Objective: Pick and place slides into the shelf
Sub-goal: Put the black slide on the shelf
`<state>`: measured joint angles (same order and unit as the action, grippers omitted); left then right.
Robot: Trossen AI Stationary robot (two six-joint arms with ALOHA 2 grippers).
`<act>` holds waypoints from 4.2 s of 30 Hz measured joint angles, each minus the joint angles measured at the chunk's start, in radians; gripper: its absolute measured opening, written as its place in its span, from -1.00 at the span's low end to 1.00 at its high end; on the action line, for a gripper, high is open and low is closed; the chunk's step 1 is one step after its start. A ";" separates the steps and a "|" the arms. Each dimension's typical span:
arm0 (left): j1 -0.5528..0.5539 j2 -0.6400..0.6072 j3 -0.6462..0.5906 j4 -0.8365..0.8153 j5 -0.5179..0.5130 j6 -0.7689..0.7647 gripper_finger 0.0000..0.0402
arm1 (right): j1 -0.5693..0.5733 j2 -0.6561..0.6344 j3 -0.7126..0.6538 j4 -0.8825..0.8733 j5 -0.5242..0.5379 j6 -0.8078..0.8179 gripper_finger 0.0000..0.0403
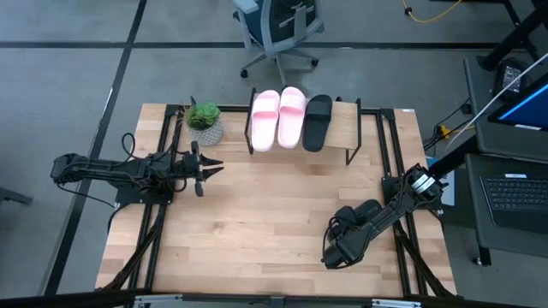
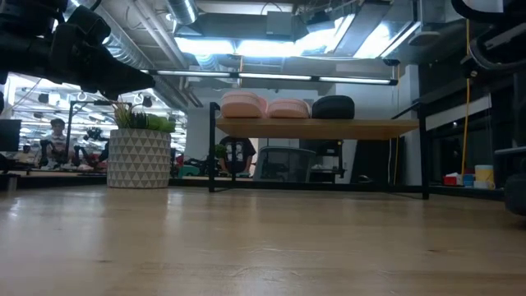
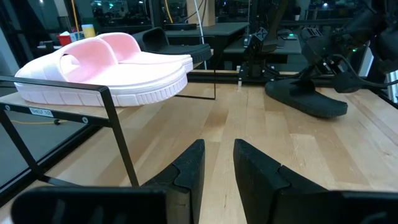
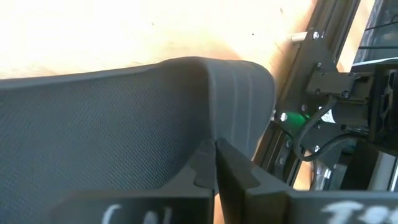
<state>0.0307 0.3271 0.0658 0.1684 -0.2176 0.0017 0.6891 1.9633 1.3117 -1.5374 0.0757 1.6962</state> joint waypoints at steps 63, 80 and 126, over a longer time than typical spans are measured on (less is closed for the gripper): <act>0.000 0.000 0.000 -0.003 0.000 -0.019 -0.61 | -0.092 -0.080 0.421 -0.035 0.363 -0.502 -1.00; 0.000 0.000 0.000 -0.004 0.000 -0.019 -0.61 | -0.124 -0.211 0.420 -0.034 0.516 -0.670 -1.00; 0.000 0.000 0.000 -0.071 0.000 -0.029 -0.61 | -0.316 -0.586 0.119 -0.033 0.824 -0.942 -1.00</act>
<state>0.0306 0.3271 0.0658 0.0975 -0.2176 -0.0273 0.3736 1.3769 1.4307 -1.5704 0.8999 0.7541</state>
